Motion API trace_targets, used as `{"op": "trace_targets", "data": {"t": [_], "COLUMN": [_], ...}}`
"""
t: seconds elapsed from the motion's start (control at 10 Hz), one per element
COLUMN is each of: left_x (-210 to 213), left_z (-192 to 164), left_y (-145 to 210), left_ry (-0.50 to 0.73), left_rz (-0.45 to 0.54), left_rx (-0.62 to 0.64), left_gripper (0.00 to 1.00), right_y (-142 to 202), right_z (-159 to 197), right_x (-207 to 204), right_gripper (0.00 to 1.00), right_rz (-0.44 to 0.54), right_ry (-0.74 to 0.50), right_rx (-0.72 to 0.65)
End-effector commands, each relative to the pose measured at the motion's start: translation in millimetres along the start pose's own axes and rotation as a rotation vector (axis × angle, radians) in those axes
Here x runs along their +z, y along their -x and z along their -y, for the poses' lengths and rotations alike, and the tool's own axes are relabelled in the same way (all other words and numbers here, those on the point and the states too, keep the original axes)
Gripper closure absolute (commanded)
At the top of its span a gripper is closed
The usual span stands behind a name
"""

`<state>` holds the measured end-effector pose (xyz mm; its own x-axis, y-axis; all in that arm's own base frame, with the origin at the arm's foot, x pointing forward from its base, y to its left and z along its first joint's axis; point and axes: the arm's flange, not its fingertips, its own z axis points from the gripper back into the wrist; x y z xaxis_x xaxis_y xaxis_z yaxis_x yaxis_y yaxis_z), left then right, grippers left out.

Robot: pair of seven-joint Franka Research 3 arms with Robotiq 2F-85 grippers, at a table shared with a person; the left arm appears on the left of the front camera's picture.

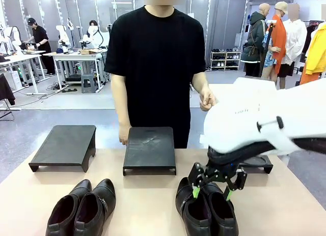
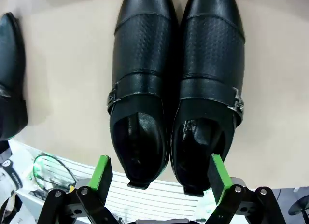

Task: Place the shoes on the stand as instructed by the person.
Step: Pick up one pair of Shoes and place it on the Shoes Stand indicated by the person.

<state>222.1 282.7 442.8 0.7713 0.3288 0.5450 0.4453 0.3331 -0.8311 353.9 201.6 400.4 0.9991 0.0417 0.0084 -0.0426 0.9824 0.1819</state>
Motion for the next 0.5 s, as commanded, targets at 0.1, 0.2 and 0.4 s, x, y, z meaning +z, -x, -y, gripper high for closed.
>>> {"op": "trace_targets", "data": {"t": [0.1,0.2,0.4], "left_x": [2.3,2.3,2.3], "left_z": [-0.3,-0.3,-0.3], "left_y": [0.1,0.1,0.1], "left_ry": [0.019,0.019,0.019], "left_rz": [0.006,0.006,0.006], "left_rx": [-0.018,-0.018,-0.018], "left_gripper": [0.0,0.0,0.0], "right_y": [0.8,1.4,3.9], "right_z": [-13.7,-13.4,-14.1], "right_x": [-36.6,-47.0,-59.6], "right_gripper": [0.0,0.0,0.0], "right_rz": [0.034,0.04,0.041], "right_ry": [0.082,0.103,0.129], "right_rx": [-0.037,-0.038,-0.029]}}
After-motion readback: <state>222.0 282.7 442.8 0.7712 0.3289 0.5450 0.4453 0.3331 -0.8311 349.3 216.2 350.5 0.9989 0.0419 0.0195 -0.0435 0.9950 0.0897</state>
